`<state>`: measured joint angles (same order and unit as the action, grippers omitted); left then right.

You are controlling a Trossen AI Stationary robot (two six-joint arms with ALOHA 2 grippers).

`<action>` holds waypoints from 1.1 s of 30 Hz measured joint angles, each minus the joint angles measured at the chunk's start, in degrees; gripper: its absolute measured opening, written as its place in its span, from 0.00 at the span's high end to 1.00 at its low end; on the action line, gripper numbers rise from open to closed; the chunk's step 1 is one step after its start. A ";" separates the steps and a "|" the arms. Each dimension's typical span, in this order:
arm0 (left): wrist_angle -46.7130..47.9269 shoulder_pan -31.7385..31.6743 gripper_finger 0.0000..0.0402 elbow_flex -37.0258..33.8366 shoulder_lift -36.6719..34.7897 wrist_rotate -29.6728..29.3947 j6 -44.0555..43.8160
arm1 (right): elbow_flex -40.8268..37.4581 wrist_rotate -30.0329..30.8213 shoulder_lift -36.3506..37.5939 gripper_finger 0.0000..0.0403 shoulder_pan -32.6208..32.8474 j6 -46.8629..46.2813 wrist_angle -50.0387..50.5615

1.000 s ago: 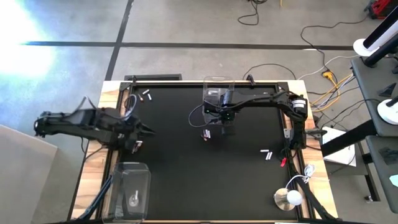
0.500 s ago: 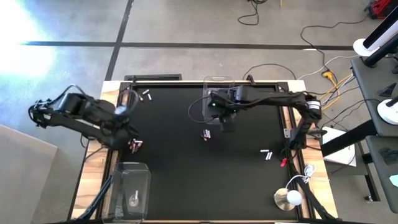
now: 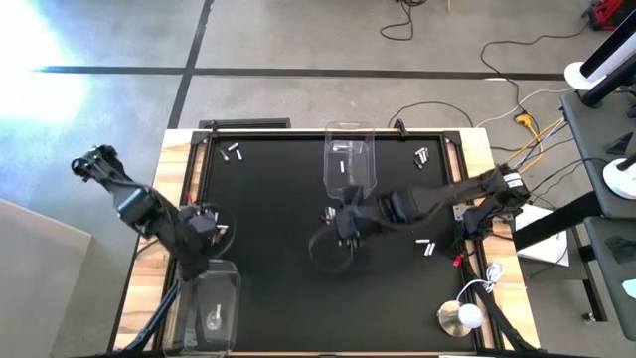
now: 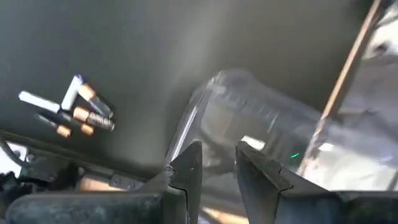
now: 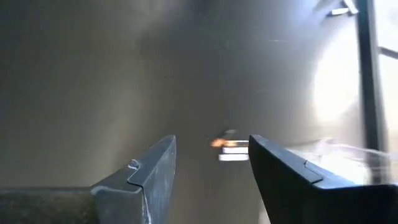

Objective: Sort batteries
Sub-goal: Move the left transparent bin to the left side of the right transparent bin

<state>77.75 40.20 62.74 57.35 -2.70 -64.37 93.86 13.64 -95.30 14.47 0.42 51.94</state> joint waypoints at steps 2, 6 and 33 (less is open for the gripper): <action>-1.43 2.81 0.80 -2.73 0.36 0.29 -0.59 | 0.11 1.57 -0.03 0.51 3.07 -4.75 0.01; -1.71 3.58 0.72 -7.47 -0.25 0.46 -1.10 | 0.18 4.98 0.14 0.51 8.00 -13.43 0.16; -20.61 -0.95 0.43 -22.64 6.62 1.82 19.26 | 0.16 9.06 -1.26 0.55 7.22 -19.42 -1.53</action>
<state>57.14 39.24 40.10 63.97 -0.88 -45.11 94.02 22.69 -96.55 21.69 -19.00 50.41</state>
